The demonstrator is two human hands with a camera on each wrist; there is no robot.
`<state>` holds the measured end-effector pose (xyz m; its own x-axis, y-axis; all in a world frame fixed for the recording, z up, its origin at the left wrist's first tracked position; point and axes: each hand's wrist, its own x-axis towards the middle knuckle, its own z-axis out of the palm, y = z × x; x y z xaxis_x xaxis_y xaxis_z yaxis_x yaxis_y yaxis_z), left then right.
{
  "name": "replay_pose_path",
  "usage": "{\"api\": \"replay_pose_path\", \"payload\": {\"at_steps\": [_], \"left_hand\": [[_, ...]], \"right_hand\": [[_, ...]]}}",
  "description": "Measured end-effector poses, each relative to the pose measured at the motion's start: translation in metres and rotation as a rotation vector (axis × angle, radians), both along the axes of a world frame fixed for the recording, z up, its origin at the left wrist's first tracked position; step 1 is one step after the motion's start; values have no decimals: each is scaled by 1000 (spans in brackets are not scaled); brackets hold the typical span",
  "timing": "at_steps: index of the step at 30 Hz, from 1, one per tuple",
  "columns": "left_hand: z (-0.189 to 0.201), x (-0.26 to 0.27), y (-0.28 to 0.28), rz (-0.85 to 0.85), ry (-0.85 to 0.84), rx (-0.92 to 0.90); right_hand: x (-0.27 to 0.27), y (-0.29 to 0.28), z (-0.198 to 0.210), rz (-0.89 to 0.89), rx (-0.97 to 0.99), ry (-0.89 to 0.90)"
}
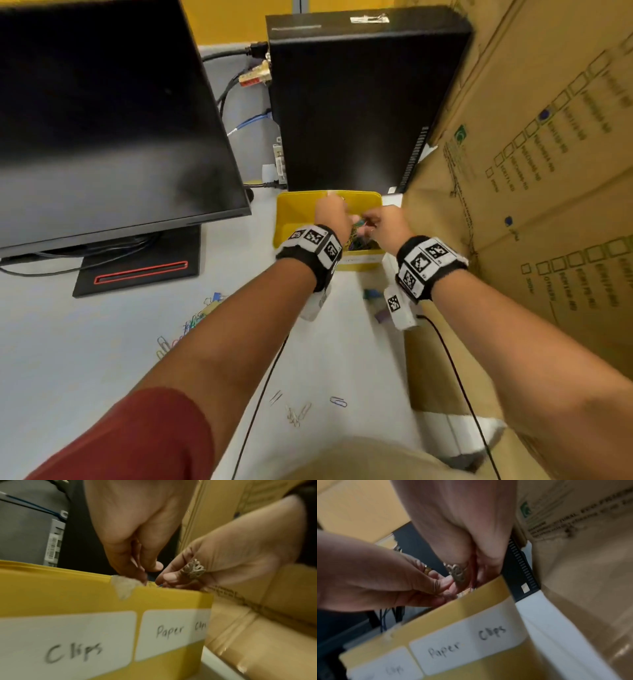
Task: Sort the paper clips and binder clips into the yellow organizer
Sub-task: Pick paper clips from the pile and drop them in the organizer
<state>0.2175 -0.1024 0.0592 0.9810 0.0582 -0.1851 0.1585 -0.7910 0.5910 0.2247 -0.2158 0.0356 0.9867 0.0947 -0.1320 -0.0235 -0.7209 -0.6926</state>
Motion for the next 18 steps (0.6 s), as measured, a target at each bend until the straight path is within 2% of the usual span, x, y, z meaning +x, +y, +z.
{"api": "replay_pose_path", "payload": {"at_steps": [1,3,6,8,10,11,13,18], "left_hand": [[-2,-1,0,-43,-1,54],[4,-12,6,-86,-43,5],[15,-61,29,-97,-172,-41],[10,-111,52,-79,-207,12],[-8,-162,72,-111,-85,85],[-22,-187,80,-120,13,104],[-48,-232,88,-89,169,119],[-80,-288,79,66,288,74]], "right_hand": [[-2,-2,0,66,-72,7],[-12,-5,3,129,-155,-83],[-53,-7,9,170,-71,-273],[-96,-6,-2,354,-26,-152],[-136,-3,-29,602,-98,100],[-153,-2,-43,672,-158,198],[-180,1,-63,724,-242,283],[-209,7,-73,752,-212,304]]}}
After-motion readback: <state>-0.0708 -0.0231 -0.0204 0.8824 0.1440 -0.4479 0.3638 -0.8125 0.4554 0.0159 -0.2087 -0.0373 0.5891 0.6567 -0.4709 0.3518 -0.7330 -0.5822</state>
